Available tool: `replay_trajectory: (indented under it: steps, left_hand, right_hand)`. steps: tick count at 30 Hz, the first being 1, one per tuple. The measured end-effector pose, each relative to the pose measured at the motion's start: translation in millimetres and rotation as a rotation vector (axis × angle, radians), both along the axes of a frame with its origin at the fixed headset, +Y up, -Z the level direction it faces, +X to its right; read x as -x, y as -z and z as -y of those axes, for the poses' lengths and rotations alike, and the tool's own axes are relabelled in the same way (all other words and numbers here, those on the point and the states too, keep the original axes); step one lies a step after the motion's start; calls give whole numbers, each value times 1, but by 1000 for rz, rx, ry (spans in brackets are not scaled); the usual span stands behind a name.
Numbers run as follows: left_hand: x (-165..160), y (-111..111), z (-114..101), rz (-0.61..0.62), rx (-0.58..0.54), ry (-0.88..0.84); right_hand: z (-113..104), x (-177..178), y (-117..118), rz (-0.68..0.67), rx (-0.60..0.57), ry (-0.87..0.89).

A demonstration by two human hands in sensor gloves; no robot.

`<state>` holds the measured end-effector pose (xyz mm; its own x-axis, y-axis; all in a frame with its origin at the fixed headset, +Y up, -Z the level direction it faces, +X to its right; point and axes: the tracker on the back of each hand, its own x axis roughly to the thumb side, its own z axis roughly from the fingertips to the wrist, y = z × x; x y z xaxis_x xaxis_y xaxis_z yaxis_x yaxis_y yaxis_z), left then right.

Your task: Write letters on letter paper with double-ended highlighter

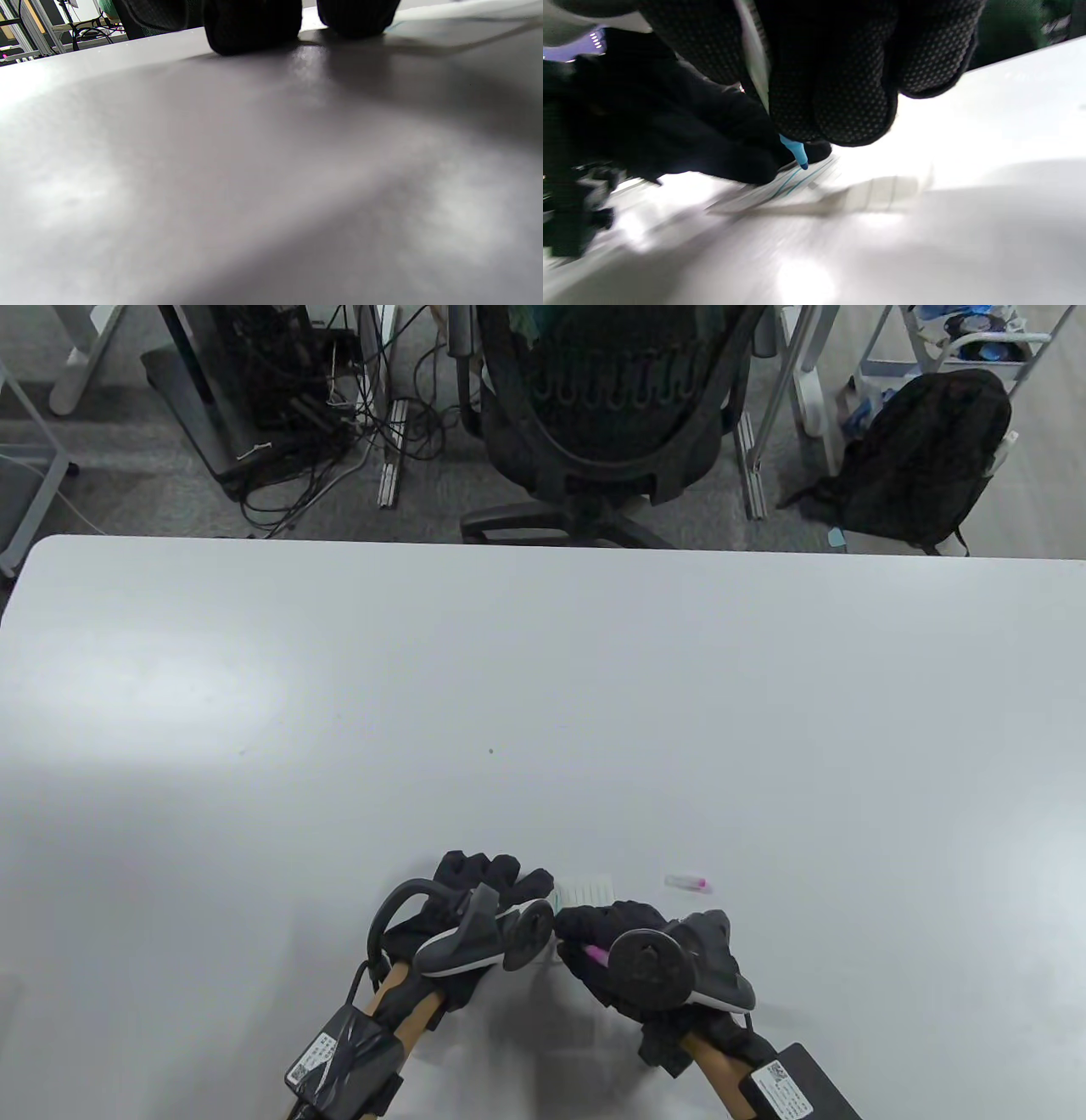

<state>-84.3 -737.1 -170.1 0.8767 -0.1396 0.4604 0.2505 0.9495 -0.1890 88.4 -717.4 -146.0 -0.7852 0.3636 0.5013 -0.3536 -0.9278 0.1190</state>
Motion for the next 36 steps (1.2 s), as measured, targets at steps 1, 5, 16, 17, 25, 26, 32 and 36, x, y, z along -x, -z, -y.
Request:
replay_trajectory:
  steps: [1,5,16,17,25,26,32,36]
  left_hand:
    - [0,0,0,0,0,1]
    - [0,0,0,0,1,2]
    - [1,1,0,0,7,-3]
    - [1,1,0,1,7,-3]
    - [1,1,0,1,5,4]
    - [1,1,0,3,1,10]
    - [0,1,0,3,-1,14]
    - [0,0,0,6,-9,24]
  right_hand:
    - [1,1,3,24,-5,7]
    - [4,8,9,36,-24,-26]
    - [5,0,9,68,-24,-42]
    - [4,0,7,60,-23,-39]
    - [1,9,-5,-16,-24,-59]
    - [1,8,-4,-5,-21,-61]
    - [-1,-1,-10,10,-20,-56]
    - [-1,2,-19,-32,-7,-51]
